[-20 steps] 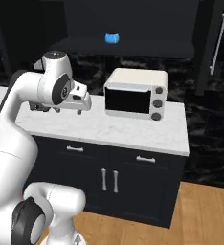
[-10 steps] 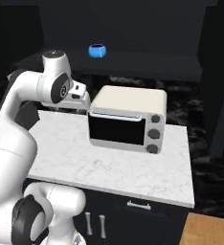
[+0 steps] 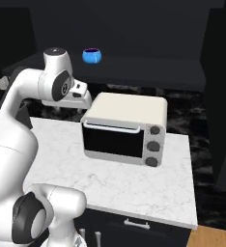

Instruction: Gather all objects into one cabinet and sort the glasses and bowls to opposite sides.

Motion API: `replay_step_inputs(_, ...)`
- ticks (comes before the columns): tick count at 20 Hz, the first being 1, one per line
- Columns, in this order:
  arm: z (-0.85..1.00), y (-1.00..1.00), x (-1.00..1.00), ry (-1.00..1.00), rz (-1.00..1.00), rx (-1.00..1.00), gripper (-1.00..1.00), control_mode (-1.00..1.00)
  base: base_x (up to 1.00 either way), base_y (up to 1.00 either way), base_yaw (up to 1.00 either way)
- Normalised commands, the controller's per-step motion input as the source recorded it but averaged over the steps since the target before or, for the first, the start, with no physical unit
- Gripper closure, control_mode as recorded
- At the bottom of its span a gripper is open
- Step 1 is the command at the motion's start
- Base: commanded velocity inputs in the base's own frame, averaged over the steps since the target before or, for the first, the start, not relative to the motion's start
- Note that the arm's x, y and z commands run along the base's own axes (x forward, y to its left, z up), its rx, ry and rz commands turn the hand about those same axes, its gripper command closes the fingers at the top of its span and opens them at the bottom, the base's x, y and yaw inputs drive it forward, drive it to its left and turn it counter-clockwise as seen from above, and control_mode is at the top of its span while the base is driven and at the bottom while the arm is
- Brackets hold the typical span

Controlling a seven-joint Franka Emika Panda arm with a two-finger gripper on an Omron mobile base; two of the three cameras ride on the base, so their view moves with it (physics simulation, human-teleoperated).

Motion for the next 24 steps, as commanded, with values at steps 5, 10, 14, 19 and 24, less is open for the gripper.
replay_step_inputs(5,0.00,0.00,0.00,0.00,0.00,0.00,-1.00,1.00,0.62,-0.12,0.00)
replay_step_inputs(10,0.00,-0.02,0.07,0.00,0.00,0.00,-1.00,-1.00,0.34,-0.12,0.00)
replay_step_inputs(14,0.04,-0.02,0.20,-0.02,0.00,0.00,-1.00,-1.00,0.00,0.00,0.00)
replay_step_inputs(19,0.17,-0.03,0.00,-0.04,0.00,0.00,-1.00,-1.00,0.00,0.00,0.00)
replay_step_inputs(24,0.30,-0.08,-0.10,-0.11,0.00,0.01,-1.00,-1.00,0.00,0.00,0.00)
